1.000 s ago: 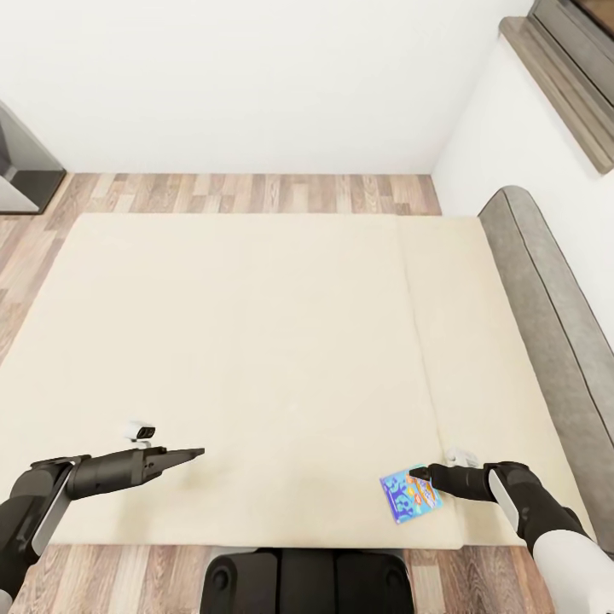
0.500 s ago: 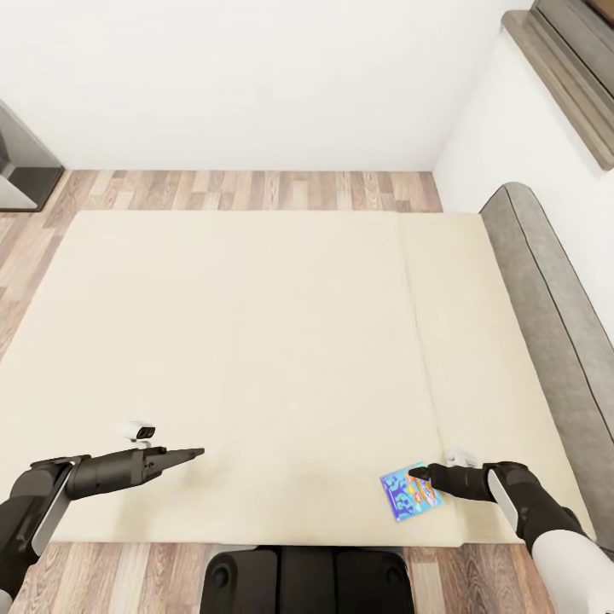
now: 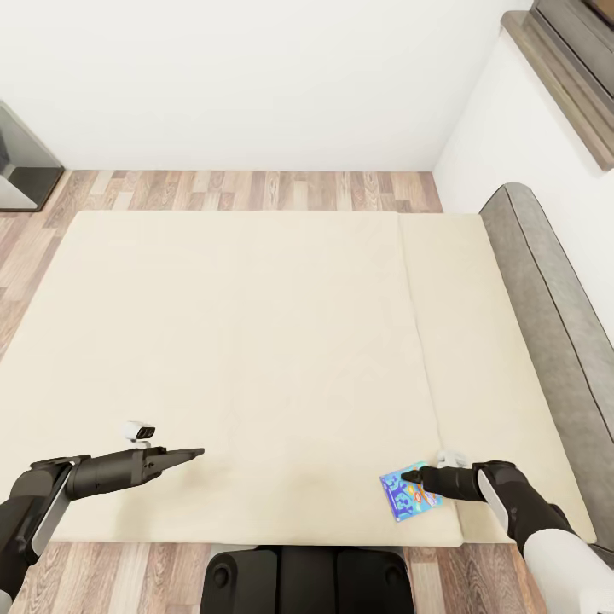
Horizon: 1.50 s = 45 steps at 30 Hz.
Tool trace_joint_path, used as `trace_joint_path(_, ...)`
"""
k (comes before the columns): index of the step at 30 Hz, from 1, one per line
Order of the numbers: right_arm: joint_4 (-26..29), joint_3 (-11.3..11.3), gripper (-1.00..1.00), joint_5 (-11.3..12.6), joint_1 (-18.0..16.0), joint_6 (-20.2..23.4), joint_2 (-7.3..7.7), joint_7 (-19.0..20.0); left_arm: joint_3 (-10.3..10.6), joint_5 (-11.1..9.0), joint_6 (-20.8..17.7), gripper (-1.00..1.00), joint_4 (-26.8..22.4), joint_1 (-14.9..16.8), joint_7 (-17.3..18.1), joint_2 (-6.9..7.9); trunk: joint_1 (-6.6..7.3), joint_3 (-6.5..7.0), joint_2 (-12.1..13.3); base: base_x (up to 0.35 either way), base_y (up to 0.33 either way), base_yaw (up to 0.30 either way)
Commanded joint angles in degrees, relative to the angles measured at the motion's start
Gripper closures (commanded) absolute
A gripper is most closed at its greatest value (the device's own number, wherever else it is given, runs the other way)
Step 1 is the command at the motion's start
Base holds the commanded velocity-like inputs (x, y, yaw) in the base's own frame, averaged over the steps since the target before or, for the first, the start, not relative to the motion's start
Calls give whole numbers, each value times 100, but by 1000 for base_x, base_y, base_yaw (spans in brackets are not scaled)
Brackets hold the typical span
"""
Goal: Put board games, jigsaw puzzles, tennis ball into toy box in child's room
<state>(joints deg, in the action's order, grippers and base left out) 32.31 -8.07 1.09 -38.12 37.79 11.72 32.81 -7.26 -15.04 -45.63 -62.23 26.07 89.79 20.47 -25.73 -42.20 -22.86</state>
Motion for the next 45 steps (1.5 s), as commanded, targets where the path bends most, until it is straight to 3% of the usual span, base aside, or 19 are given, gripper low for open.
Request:
trace_joint_path(1,4,5,-100,82,7,73,-35,6,4,1,-60,-100,0,5,21,1,-5,-7,-6,0,0,0)
trace_joint_path(18,9,44,-100,100,7,70,36,6,0,2,-60,-100,0,3,21,0,-5,-7,-6,0,0,0)
trace_joint_path(45,12,51,-100,91,7,68,-29,6,-3,-16,-58,-100,0,3,21,18,-5,121,-6,0,0,0)
